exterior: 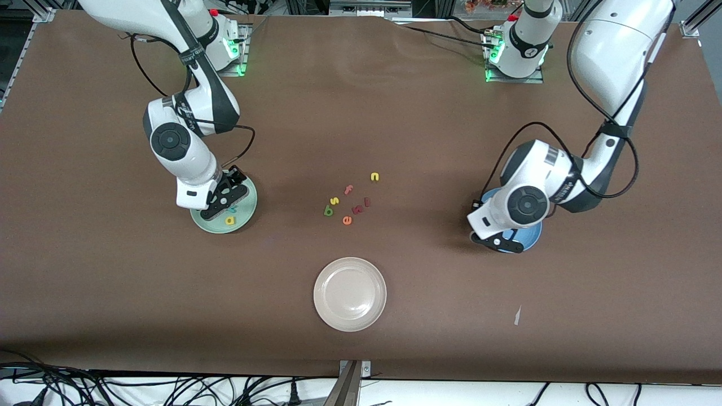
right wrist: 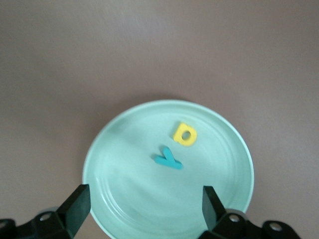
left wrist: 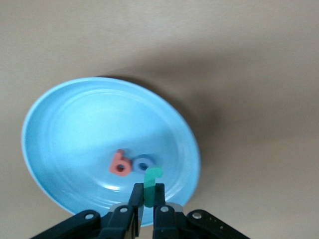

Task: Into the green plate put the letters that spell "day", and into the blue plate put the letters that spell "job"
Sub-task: 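Release the r on the blue plate while the right gripper reaches the q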

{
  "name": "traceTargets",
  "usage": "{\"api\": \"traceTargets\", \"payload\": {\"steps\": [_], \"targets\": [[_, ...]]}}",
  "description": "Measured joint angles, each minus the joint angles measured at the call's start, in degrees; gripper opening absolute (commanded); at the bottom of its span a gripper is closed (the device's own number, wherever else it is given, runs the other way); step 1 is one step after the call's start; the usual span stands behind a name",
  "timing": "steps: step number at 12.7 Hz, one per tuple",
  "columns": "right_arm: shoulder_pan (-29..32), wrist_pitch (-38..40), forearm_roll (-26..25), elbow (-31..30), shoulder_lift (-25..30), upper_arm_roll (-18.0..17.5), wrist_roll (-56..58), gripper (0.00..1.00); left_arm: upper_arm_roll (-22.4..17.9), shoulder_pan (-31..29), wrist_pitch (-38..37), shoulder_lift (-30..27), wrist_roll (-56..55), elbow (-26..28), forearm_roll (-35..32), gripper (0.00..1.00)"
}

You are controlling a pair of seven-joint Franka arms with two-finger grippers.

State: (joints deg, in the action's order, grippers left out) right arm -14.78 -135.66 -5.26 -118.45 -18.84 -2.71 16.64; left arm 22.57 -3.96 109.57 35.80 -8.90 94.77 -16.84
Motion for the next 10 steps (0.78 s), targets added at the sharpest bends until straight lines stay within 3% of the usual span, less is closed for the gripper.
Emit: {"api": "traceTargets", "payload": {"steps": [3,5,8,10], "targets": [[-5.4,0.0,7.2,4.9,-1.7,0.8,-2.4,0.99,0.1,-1.6,0.0,0.0,4.6,0.0,0.0,1.0],[-9.3,0.0,13.1,9.1,-5.1,4.0,-3.4,0.92,0.8,-1.5,0.0,-0.1,4.7,-0.6,0.0,1.0],[-14.6,0.1,23.5,11.7,-9.2,10.6,-9.9,0.97,1.4,-1.4,-1.0,-1.3,4.7,-4.9,0.1,1.0],[-17.5,0.3,26.0,13.0,-10.8,13.6,-16.9,1.0,1.5,-1.5,-2.4,-4.4,4.8,-7.0,0.3,1.0]]}}
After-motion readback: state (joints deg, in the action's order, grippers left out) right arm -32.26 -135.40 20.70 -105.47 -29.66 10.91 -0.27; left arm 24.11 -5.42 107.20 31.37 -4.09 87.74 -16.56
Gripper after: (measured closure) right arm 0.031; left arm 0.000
